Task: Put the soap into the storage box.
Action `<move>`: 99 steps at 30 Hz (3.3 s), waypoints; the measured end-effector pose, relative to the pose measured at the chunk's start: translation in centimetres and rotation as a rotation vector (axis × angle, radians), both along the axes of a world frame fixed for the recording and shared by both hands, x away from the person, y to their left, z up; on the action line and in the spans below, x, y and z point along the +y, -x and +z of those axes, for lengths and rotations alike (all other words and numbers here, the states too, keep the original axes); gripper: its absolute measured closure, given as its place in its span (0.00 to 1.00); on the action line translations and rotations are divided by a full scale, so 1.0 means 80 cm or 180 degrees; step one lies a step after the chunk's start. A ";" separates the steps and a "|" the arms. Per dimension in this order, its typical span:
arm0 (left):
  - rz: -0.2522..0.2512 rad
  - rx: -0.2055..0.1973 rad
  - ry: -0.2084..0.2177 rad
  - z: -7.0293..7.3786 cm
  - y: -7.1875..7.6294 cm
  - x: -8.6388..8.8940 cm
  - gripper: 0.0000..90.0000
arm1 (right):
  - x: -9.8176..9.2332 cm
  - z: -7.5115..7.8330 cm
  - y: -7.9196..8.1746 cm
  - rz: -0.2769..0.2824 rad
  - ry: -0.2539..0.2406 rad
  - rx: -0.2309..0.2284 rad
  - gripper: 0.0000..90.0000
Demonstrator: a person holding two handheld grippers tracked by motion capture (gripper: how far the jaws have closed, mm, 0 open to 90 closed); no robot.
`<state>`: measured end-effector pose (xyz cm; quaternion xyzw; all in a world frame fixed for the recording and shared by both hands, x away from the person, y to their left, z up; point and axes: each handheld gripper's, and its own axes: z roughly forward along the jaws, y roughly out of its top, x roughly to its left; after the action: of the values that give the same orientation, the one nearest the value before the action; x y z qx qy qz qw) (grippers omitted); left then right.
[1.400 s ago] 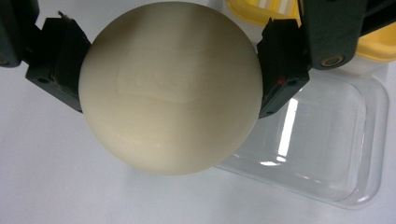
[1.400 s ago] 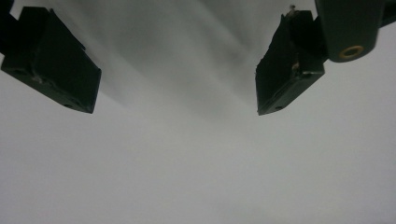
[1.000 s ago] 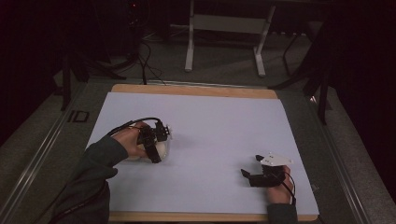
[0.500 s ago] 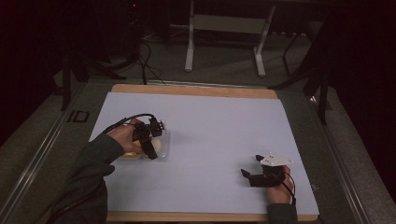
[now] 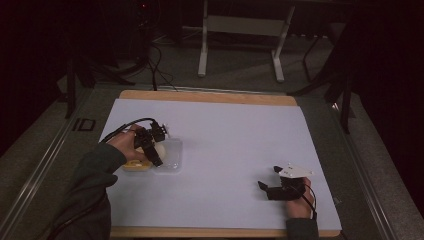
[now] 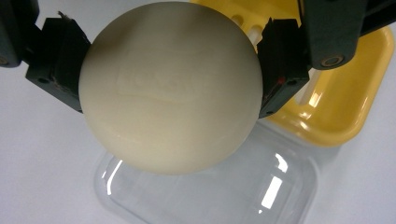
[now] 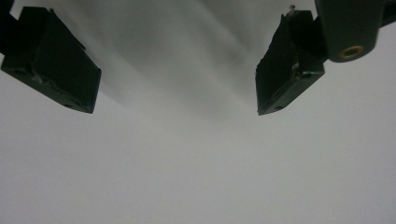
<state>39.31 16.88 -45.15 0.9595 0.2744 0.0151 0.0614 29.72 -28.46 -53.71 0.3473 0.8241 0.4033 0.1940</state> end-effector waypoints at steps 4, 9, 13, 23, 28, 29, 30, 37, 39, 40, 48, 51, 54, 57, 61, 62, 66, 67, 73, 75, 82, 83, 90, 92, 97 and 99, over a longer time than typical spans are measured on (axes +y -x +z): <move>0.0071 -0.0001 -0.0025 0.001 -0.002 0.009 0.26 | 0.000 0.000 0.000 0.0005 0.0007 0.0002 0.16; 0.0165 0.0025 -0.0064 -0.002 -0.006 0.018 0.26 | 0.000 0.000 0.000 0.0006 0.0009 0.0003 0.16; 0.0198 0.0042 -0.0081 -0.003 -0.008 0.023 0.26 | 0.000 0.000 0.000 0.0003 0.0009 0.0005 0.16; 0.0368 0.0070 -0.0130 -0.005 -0.017 0.040 0.26 | 0.001 0.000 0.000 0.0005 0.0010 0.0007 0.16; 0.0517 0.0044 -0.0123 -0.008 -0.019 0.049 0.26 | 0.001 0.000 0.000 0.0003 0.0009 0.0007 0.16; 0.0559 0.0035 -0.0114 -0.009 -0.019 0.052 0.26 | 0.001 0.000 0.000 0.0006 0.0013 0.0003 0.16; 0.0574 0.0028 -0.0112 -0.010 -0.020 0.053 0.26 | 0.001 0.000 0.000 0.0007 0.0014 0.0003 0.16; 0.0642 0.0035 -0.0148 -0.017 -0.023 0.060 0.26 | 0.001 0.000 0.000 0.0000 0.0015 0.0009 0.16; 0.0653 0.0052 -0.0153 -0.020 -0.025 0.062 0.26 | 0.001 0.000 0.000 0.0003 0.0018 0.0007 0.16; 0.0649 0.0054 -0.0160 -0.021 -0.026 0.062 0.26 | 0.001 0.000 0.000 0.0003 0.0019 0.0006 0.16; 0.0676 0.0155 -0.0201 -0.036 -0.029 0.063 0.26 | 0.001 0.000 0.000 0.0003 0.0018 0.0008 0.16; 0.0681 0.0228 -0.0082 -0.044 -0.030 0.069 0.22 | 0.001 0.000 0.000 0.0004 0.0020 0.0007 0.16; 0.0705 0.0236 -0.0026 -0.046 -0.030 0.073 0.17 | 0.001 0.000 0.000 0.0009 0.0030 0.0006 0.16; 0.0708 0.0210 0.0007 -0.046 -0.028 0.074 0.16 | 0.002 0.000 0.000 0.0010 0.0036 0.0015 0.16; 0.0678 0.0168 0.0014 -0.046 -0.028 0.075 0.15 | 0.002 0.000 0.000 0.0012 0.0035 0.0013 0.16; 0.0648 0.0168 0.0006 -0.046 -0.027 0.075 0.15 | 0.002 0.000 0.000 0.0011 0.0035 0.0013 0.16; 0.0560 0.0159 0.0004 -0.044 -0.024 0.075 0.15 | 0.002 0.000 0.000 0.0013 0.0036 0.0012 0.16; 0.0539 0.0134 -0.0040 -0.043 -0.023 0.074 0.15 | 0.002 0.000 0.000 0.0015 0.0038 0.0015 0.16; 0.0514 0.0084 -0.0040 -0.038 -0.021 0.075 0.16 | 0.003 0.000 0.000 0.0023 0.0052 0.0016 0.16; 0.0500 0.0060 -0.0062 -0.035 -0.020 0.074 0.16 | 0.003 0.000 0.000 0.0024 0.0049 0.0017 0.16; 0.0451 -0.0184 -0.0057 -0.012 -0.015 0.068 0.16 | 0.003 0.000 0.000 0.0024 0.0052 0.0015 0.16; 0.0431 -0.0216 -0.0055 -0.009 -0.015 0.068 0.17 | 0.003 0.000 0.000 0.0024 0.0052 0.0015 0.16; 0.0291 -0.0321 -0.0042 0.008 -0.008 0.056 0.18 | 0.003 0.000 0.000 0.0024 0.0050 0.0017 0.16; 0.0249 -0.0357 -0.0038 0.011 -0.005 0.051 0.18 | 0.002 0.000 0.000 0.0023 0.0050 0.0016 0.16; 0.0128 -0.0404 -0.0048 0.019 0.003 0.038 0.18 | 0.003 -0.001 0.000 0.0024 0.0054 0.0011 0.16; 0.0063 -0.0466 -0.0026 0.023 0.009 0.032 0.18 | 0.003 -0.001 0.000 0.0023 0.0052 0.0011 0.16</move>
<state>38.58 19.45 -43.32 0.9533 0.2786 0.0870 0.0771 29.70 -28.23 -53.77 0.3434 0.8289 0.3966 0.1940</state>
